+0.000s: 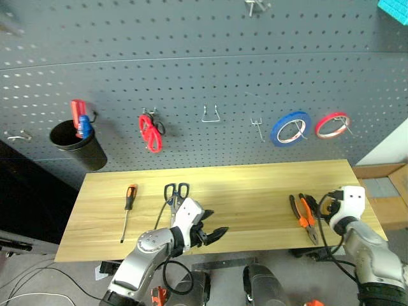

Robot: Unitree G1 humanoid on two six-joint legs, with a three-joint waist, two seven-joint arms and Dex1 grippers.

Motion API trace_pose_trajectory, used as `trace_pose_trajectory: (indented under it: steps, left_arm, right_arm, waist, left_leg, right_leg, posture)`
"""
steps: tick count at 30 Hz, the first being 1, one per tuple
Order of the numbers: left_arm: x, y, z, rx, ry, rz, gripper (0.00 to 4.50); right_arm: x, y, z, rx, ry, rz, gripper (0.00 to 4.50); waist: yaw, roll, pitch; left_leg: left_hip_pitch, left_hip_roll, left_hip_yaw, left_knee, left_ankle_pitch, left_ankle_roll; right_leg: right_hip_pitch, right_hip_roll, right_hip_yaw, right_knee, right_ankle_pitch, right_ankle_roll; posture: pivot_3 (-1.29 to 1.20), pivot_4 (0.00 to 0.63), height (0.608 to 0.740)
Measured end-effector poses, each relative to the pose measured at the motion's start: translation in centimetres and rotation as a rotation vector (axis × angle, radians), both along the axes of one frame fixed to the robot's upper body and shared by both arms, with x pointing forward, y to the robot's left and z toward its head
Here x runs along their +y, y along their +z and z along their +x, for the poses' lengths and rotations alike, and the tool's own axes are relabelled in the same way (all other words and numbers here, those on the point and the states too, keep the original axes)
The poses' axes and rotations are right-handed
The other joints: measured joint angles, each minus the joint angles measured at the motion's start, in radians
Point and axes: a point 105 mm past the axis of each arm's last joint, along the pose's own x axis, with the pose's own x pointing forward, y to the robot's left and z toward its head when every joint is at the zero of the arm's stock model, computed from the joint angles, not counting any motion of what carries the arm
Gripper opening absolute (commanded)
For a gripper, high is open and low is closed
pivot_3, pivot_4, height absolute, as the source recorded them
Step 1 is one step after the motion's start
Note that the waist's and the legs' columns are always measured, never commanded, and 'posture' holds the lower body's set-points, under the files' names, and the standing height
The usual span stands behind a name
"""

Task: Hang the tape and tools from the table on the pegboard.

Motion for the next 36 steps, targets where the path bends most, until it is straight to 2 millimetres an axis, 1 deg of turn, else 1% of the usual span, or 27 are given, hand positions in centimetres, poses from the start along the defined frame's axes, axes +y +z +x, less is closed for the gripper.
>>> trace_pose_trajectory:
  steps: [2, 4, 6, 9, 13, 17, 22, 25, 26, 29, 31, 32, 33, 36]
  left_arm:
    - [-1.6, 0.8, 0.3, -0.018, -0.047, -0.025, 3.70]
    - [-3.3, 1.7, 0.4, -0.032, -0.088, -0.058, 3.70]
    - [-4.0, 1.8, 0.3, -0.026, -0.103, -0.069, 3.70]
    - [-4.2, 1.6, 0.0, -0.009, -0.099, -0.068, 3.70]
    - [-4.1, 1.0, -0.8, 0.027, -0.084, -0.067, 3.70]
    - [-4.1, 1.1, -1.2, 0.030, -0.065, -0.070, 3.70]
    - [-3.7, 1.3, -1.5, 0.026, -0.058, -0.062, 3.70]
    - [-3.6, 1.4, -1.6, 0.028, -0.055, -0.060, 3.73]
    - [-3.5, 1.4, -1.6, 0.029, -0.053, -0.059, 3.73]
    - [-3.1, 1.3, -1.4, 0.035, -0.038, -0.050, 3.73]
    - [-3.0, 1.3, -1.3, 0.033, -0.034, -0.047, 3.73]
    - [-3.0, 1.4, -1.2, 0.029, -0.034, -0.046, 3.73]
    - [-2.9, 1.6, -1.1, 0.021, -0.033, -0.046, 3.73]
    - [-2.8, 2.2, -0.4, -0.007, -0.027, -0.053, 3.73]
  right_arm:
    - [-0.8, -0.3, -0.3, 0.055, -0.016, -0.017, 4.50]
    - [-1.0, -0.6, -0.2, 0.087, -0.036, -0.014, 4.50]
    - [-1.0, -0.3, 0.3, 0.086, -0.035, -0.006, 4.50]
    - [-1.2, -0.3, 0.8, 0.090, -0.036, -0.001, 4.50]
    - [-0.4, -0.5, 1.9, 0.091, 0.000, 0.010, 4.50]
    - [-0.2, -1.3, 2.6, 0.114, 0.007, -0.003, 4.50]
    - [-0.5, -2.0, 3.2, 0.138, -0.031, -0.006, 4.50]
    - [-0.6, -2.0, 3.3, 0.133, -0.052, 0.004, 3.86]
    - [-0.5, -2.0, 3.4, 0.131, -0.056, 0.009, 3.55]
    - [-0.7, -2.1, 3.3, 0.121, -0.095, 0.051, 2.53]
    - [-0.9, -2.1, 3.1, 0.117, -0.118, 0.070, 1.76]
    - [-1.0, -2.1, 2.8, 0.118, -0.131, 0.074, 1.51]
    - [-1.2, -2.1, 2.4, 0.118, -0.138, 0.067, 1.07]
    - [-1.2, -1.6, 1.3, 0.110, -0.162, 0.039, 0.14]
  waist:
    - [-0.016, -0.003, 0.016]
    - [-0.027, -0.007, 0.028]
    - [-0.039, -0.009, 0.039]
    - [-0.041, -0.009, 0.052]
    - [-0.038, -0.012, 0.063]
    - [-0.032, -0.012, 0.069]
    - [-0.031, -0.014, 0.075]
    - [-0.031, -0.017, 0.078]
    - [-0.030, -0.018, 0.079]
    - [-0.029, -0.019, 0.079]
    - [-0.029, -0.019, 0.079]
    - [-0.029, -0.019, 0.080]
    - [-0.029, -0.019, 0.080]
    - [-0.028, -0.018, 0.080]
  left_leg:
    - [0.000, 0.003, 0.005, 0.001, -0.001, 0.002]
    - [0.000, 0.004, 0.005, 0.001, -0.003, 0.005]
    - [0.001, 0.006, 0.007, 0.001, -0.003, 0.005]
    - [0.001, 0.007, 0.008, 0.001, -0.003, 0.005]
    - [0.001, 0.007, 0.008, 0.001, -0.003, 0.005]
    - [0.000, 0.007, 0.008, 0.001, -0.003, 0.005]
    - [0.000, 0.007, 0.008, 0.001, -0.003, 0.004]
    - [0.000, 0.007, 0.008, 0.001, -0.002, 0.002]
    - [0.000, 0.007, 0.008, 0.001, -0.002, 0.002]
    - [0.000, 0.007, 0.008, 0.001, -0.002, 0.002]
    - [0.000, 0.007, 0.008, 0.001, -0.002, 0.002]
    - [0.000, 0.007, 0.008, 0.001, -0.002, 0.002]
    - [-0.001, 0.007, 0.008, 0.000, -0.002, 0.001]
    - [-0.007, 0.007, 0.008, 0.001, -0.002, 0.000]
  right_leg:
    - [0.000, 0.001, 0.002, 0.000, 0.000, 0.000]
    - [-0.001, 0.002, 0.002, 0.000, 0.000, 0.000]
    - [-0.001, 0.004, 0.003, 0.001, 0.001, -0.001]
    - [-0.001, 0.005, 0.003, 0.001, 0.001, -0.001]
    - [-0.002, 0.005, 0.004, 0.000, 0.001, -0.001]
    - [-0.003, 0.005, 0.004, 0.000, 0.001, 0.000]
    - [-0.003, 0.005, 0.004, 0.000, 0.001, 0.000]
    - [-0.003, 0.005, 0.004, 0.000, 0.001, 0.000]
    - [-0.003, 0.005, 0.004, 0.000, 0.001, 0.000]
    - [-0.003, 0.005, 0.004, 0.000, 0.001, 0.000]
    - [-0.003, 0.005, 0.004, 0.000, 0.001, 0.000]
    - [-0.003, 0.005, 0.004, 0.000, 0.001, 0.000]
    - [-0.004, 0.005, 0.004, 0.000, 0.001, 0.000]
    - [-0.010, 0.005, 0.004, 0.001, 0.001, 0.000]
  posture:
    - [-0.19, 0.340, 0.740]
    - [-0.19, 0.346, 0.740]
    - [-0.18, 0.353, 0.740]
    - [-0.17, 0.356, 0.740]
    - [-0.16, 0.358, 0.740]
    - [-0.13, 0.362, 0.740]
    - [-0.12, 0.365, 0.740]
    - [-0.12, 0.361, 0.740]
    - [-0.12, 0.361, 0.740]
    - [-0.13, 0.356, 0.740]
    - [-0.14, 0.355, 0.740]
    - [-0.15, 0.355, 0.740]
    - [-0.15, 0.354, 0.740]
    - [-0.18, 0.353, 0.740]
